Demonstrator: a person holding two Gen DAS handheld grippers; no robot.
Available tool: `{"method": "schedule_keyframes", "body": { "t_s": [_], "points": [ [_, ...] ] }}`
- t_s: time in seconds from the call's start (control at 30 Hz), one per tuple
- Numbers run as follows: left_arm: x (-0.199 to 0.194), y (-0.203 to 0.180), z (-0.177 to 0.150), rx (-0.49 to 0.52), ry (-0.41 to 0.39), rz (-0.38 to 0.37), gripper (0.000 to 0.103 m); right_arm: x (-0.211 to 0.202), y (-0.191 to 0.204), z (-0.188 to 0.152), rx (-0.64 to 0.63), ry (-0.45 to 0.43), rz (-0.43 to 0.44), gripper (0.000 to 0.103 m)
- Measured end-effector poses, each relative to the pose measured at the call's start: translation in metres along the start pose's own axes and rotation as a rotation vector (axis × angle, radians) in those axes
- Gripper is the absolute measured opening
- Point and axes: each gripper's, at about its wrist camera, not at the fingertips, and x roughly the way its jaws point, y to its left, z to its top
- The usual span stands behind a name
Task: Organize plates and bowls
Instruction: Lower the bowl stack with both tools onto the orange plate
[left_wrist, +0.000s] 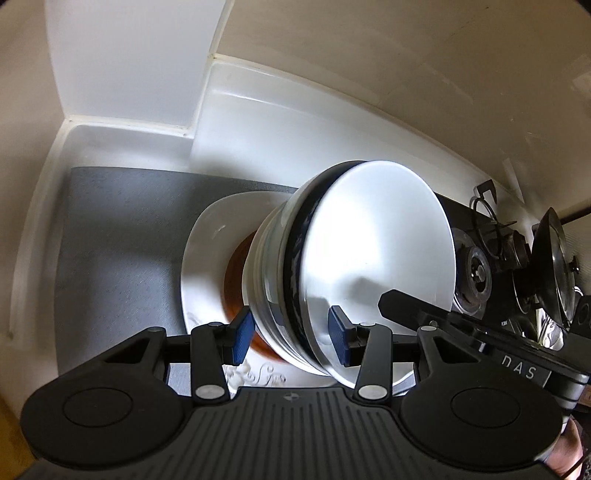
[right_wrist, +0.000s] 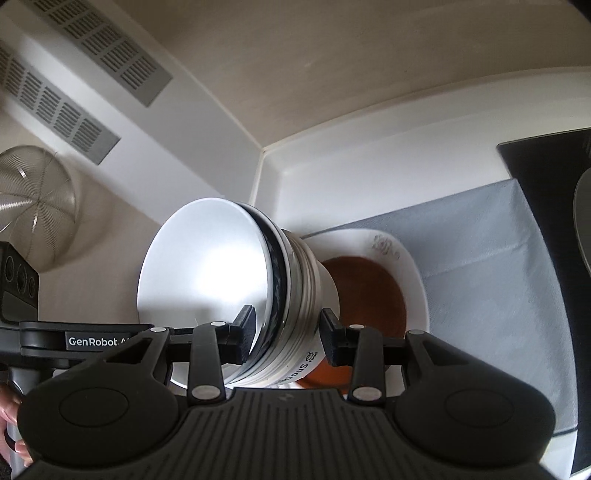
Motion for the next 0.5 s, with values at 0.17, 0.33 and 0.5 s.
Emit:
{"method": "schedule_keyframes", "body": {
  "t_s": [0.17, 0.33, 0.5],
  "points": [
    [0.021, 0.011, 0.008, -0.045, 0.033, -0.019, 0.046, 0.015, -0.012, 0.002, 0.011, 0.008, -0.016, 0.042],
    [0.043, 0.012, 0.009, -0.058, 0.039, -0.005, 0.046, 0.031, -0.02, -0.003, 0.009, 0.018, -0.031, 0.042],
    [0.055, 0.015, 0.005, -0.057, 0.044, 0.003, 0.046, 0.04, -0.026, -0.011, 0.013, 0.026, -0.035, 0.042]
  ]
}}
